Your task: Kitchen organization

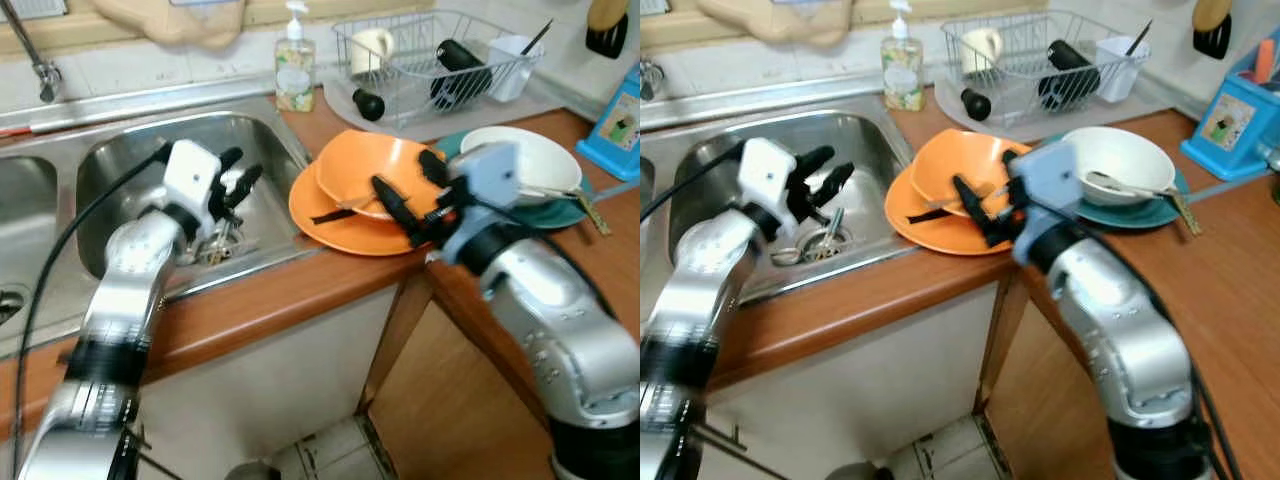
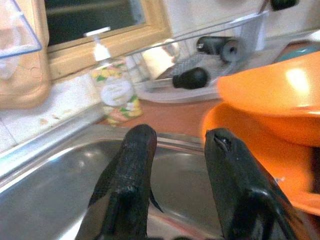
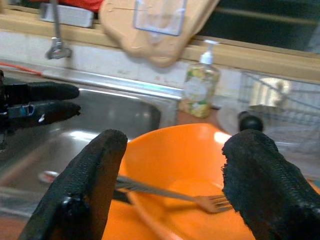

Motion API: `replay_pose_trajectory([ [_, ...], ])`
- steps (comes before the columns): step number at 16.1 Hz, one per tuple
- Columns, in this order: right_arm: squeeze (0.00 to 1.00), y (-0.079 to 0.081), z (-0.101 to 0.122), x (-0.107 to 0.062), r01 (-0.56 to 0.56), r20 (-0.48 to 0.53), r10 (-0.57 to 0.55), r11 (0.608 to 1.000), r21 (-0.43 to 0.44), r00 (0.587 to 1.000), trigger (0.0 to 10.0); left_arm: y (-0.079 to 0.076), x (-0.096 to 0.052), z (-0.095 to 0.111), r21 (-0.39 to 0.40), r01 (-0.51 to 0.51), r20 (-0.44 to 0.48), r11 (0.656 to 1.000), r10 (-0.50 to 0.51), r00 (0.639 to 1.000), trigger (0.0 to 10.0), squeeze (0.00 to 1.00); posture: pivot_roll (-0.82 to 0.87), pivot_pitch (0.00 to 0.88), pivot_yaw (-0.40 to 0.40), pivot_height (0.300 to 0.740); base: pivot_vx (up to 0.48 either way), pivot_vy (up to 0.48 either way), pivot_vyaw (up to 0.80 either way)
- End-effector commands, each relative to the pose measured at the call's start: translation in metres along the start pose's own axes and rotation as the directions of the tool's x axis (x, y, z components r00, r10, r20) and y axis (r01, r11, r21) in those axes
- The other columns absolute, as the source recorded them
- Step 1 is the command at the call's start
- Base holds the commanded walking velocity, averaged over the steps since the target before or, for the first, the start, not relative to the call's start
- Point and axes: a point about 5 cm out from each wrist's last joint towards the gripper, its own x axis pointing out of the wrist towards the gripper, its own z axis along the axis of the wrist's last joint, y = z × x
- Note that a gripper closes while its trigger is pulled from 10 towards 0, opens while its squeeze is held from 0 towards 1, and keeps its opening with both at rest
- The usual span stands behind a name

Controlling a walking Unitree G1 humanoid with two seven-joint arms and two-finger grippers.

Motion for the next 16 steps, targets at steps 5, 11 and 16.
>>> replay_pose_trajectory([
  [5,1.00,0.012,-0.013,0.017,-0.074,-0.074,0.070,0.996,-0.055,0.995,10.0,-0.030,-0.027,-0.004,-0.014,0.166,-0.071,0.986,-0.167,0.983,10.0,0.00,-0.03,0.000,0.021,0.740,0.000,0.000,0.00],
  [11,0.00,0.016,-0.019,0.041,-0.089,-0.113,0.080,0.993,-0.080,0.990,10.0,-0.047,-0.042,0.008,-0.094,0.287,-0.063,0.953,-0.294,0.954,10.0,1.00,-0.01,0.000,0.013,0.740,0.000,0.000,0.00],
  [16,0.00,0.006,-0.028,0.052,-0.006,-0.159,-0.005,0.998,-0.067,0.987,10.0,-0.045,-0.044,0.013,-0.077,0.284,-0.080,0.956,-0.289,0.954,10.0,0.99,-0.01,0.000,0.019,0.740,0.000,0.000,0.00],
])
